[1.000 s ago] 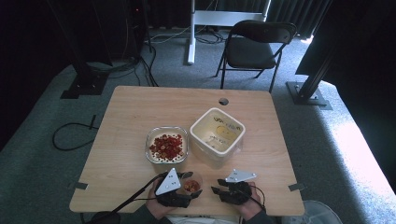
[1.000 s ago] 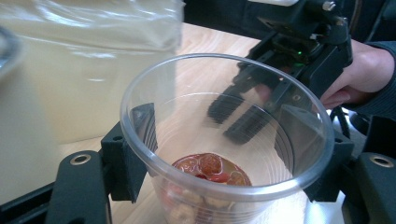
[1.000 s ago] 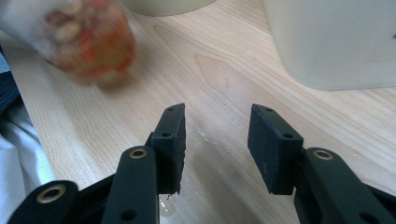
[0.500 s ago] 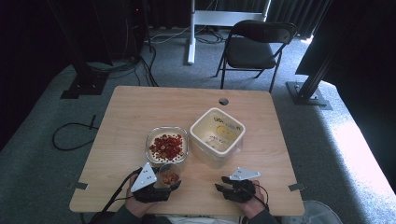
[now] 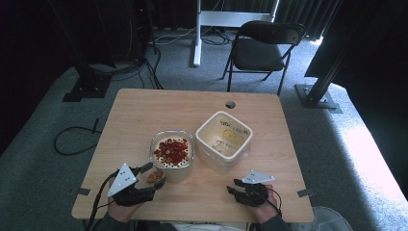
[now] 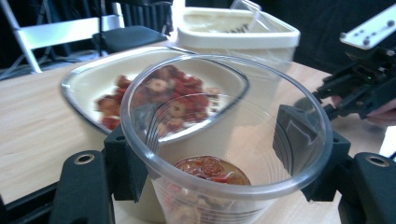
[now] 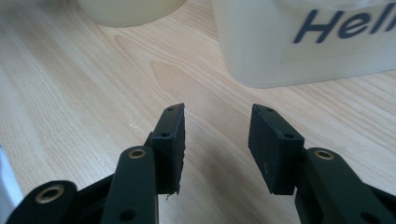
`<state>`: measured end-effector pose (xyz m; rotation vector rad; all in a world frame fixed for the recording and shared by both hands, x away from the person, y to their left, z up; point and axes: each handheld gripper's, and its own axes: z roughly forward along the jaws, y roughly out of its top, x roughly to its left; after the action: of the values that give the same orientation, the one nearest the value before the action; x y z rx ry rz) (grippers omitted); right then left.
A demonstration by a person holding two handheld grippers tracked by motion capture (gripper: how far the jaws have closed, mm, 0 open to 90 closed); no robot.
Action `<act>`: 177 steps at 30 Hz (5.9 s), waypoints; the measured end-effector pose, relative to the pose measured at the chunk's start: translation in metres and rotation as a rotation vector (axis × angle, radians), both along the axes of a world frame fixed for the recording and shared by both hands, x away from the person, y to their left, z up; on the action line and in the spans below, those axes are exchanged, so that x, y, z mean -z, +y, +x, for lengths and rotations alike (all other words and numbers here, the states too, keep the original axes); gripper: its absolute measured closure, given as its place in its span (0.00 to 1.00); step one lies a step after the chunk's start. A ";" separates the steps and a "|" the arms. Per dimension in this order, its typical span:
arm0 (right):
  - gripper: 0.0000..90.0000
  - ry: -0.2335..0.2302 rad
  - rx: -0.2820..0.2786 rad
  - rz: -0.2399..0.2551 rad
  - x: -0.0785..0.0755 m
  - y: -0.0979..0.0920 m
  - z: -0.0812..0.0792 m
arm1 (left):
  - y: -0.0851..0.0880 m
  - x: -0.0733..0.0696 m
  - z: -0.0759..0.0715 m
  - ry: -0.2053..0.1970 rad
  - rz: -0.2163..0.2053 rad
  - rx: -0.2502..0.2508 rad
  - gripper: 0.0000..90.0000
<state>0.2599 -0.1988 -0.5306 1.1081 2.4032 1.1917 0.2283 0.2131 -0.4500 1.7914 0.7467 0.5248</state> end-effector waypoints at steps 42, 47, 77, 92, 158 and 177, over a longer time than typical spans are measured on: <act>0.62 -0.007 0.016 0.003 0.000 -0.005 0.000 | 0.046 -0.034 0.045 -0.050 0.087 -0.149 0.36; 0.62 -0.006 0.018 0.004 0.000 -0.005 0.001 | 0.048 -0.034 0.046 -0.041 0.064 -0.121 0.36; 0.62 0.002 0.014 0.003 0.002 -0.002 0.002 | 0.067 -0.036 0.053 -0.029 0.051 -0.172 0.36; 0.61 -0.007 0.039 0.010 0.001 -0.009 0.002 | 0.032 -0.042 0.084 -0.088 0.245 -0.247 0.36; 0.61 -0.009 0.097 0.006 0.004 -0.018 0.007 | -0.053 -0.064 0.081 -0.454 0.986 -0.077 0.36; 0.61 -0.009 0.093 0.006 0.004 -0.018 0.007 | -0.080 -0.050 0.076 -0.643 1.343 -0.063 0.36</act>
<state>0.2670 -0.2170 -0.5349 1.1998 2.3155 1.1723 0.3044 0.1331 -0.4003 2.5035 -0.1225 1.8280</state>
